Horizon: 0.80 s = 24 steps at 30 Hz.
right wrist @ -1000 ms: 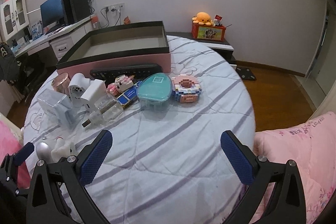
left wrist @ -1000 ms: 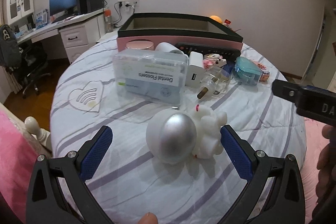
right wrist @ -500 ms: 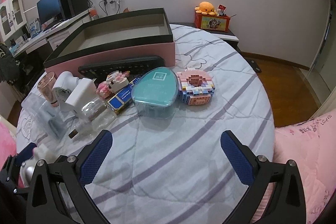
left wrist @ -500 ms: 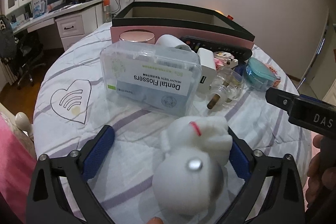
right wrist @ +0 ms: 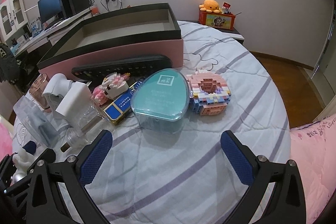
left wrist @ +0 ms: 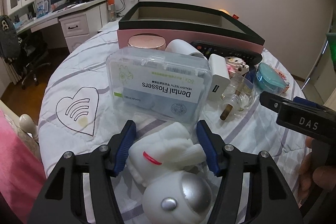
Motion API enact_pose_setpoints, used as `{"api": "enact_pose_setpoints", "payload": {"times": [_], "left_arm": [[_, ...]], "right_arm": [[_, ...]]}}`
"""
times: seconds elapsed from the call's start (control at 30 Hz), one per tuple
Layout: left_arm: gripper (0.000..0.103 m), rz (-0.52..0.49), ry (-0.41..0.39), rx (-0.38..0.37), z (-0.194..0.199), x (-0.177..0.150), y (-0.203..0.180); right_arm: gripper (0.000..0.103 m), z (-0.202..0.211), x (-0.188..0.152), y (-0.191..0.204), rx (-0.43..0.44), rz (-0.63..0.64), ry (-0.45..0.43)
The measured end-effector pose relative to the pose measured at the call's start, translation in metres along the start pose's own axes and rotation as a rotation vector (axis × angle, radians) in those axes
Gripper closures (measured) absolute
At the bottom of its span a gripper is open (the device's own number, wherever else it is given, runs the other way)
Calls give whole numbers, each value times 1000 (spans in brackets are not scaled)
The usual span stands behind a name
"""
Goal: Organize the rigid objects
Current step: 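Lift the white bunny with the left gripper while the right gripper grasps the teal container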
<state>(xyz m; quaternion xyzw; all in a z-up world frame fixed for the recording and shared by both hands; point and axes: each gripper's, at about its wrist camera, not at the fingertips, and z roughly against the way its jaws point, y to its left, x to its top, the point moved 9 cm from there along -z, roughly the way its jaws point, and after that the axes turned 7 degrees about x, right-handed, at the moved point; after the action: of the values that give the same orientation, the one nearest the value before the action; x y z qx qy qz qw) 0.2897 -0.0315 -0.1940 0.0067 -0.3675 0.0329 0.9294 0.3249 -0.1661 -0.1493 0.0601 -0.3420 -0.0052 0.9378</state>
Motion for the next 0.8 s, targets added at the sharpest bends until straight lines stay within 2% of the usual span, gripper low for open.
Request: {"api": "enact_pose_setpoints", "payload": {"times": [0.2,0.37,0.53,0.63,0.7,0.77,0.8], "left_arm": [[42,0,-2,14,7,10,6],[42,1,-4,8,8,17,9],[42,4,-10,0,10,20,11],[42,3,-10,-5,9,20,10],[42,4,-6,-8,7,20,10],[42,6,-4,-11,6,21,10],[42,7,-3,-12,6,21,10]], "right_arm": [[2,-4,4,2,10,5,-4],[20,-12,8,5,28,13,8],[23,-13,22,4,27,0,-25],[25,-28,27,2,30,-4,1],[32,-31,31,0,61,-31,-12],[44,-32,36,-2,58,-36,-26],[44,-33,37,-4,59,-39,-27]]}}
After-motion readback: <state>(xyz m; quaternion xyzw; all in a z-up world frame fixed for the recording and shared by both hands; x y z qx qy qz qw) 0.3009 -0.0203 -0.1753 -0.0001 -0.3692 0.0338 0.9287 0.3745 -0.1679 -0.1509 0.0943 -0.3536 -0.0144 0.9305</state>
